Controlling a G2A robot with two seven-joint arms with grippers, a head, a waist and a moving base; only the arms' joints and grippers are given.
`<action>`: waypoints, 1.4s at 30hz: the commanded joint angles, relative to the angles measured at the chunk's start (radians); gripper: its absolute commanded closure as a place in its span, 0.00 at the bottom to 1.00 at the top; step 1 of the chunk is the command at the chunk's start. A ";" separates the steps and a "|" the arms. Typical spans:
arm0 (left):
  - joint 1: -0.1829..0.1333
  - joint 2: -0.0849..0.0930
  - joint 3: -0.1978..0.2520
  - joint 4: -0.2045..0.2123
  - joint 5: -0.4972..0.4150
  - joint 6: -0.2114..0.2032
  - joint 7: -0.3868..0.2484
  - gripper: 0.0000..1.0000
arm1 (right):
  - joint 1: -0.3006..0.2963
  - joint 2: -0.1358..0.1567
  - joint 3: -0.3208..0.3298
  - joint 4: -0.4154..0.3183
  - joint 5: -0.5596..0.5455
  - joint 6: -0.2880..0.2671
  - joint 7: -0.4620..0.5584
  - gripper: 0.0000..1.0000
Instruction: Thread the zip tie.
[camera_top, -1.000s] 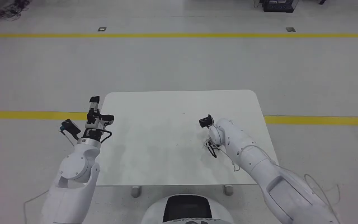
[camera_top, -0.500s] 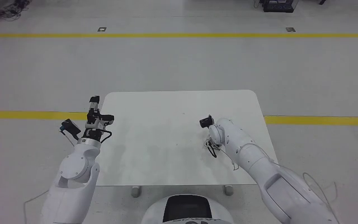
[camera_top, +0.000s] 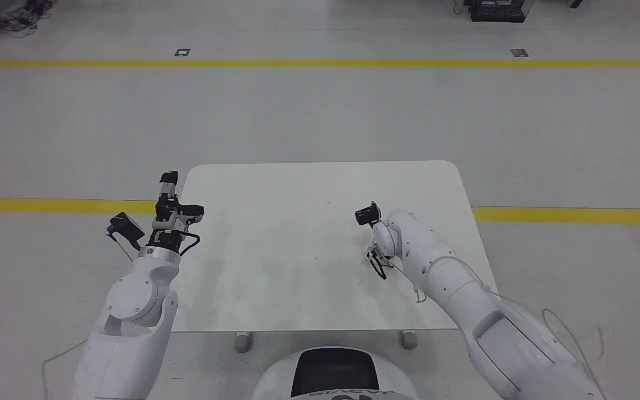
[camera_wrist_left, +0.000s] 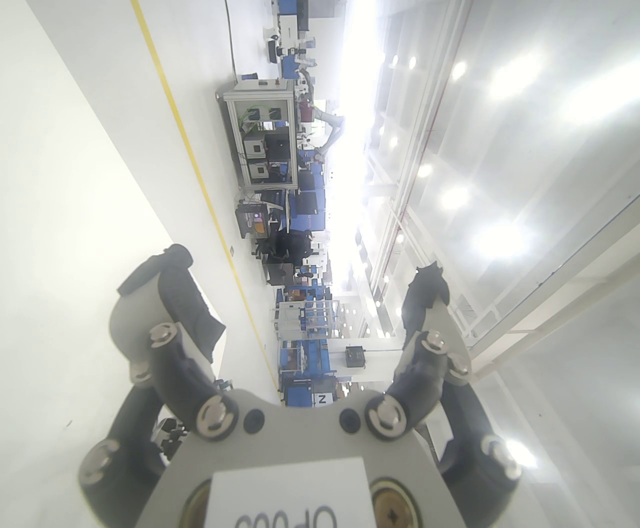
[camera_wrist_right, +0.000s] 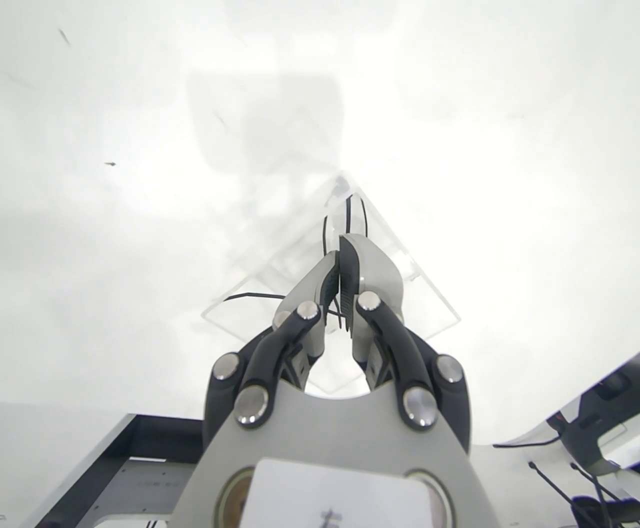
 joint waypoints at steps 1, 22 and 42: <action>0.000 0.000 0.000 0.000 0.000 0.000 0.000 0.00 | -0.003 0.001 0.001 -0.008 -0.010 0.006 0.006 0.95; 0.000 0.000 0.000 0.000 0.000 0.000 0.000 0.00 | -0.005 -0.014 0.006 0.015 -0.034 0.010 0.023 0.87; 0.000 0.000 0.000 0.000 0.000 0.000 0.000 0.00 | 0.018 -0.038 0.005 0.058 -0.039 0.011 0.014 1.00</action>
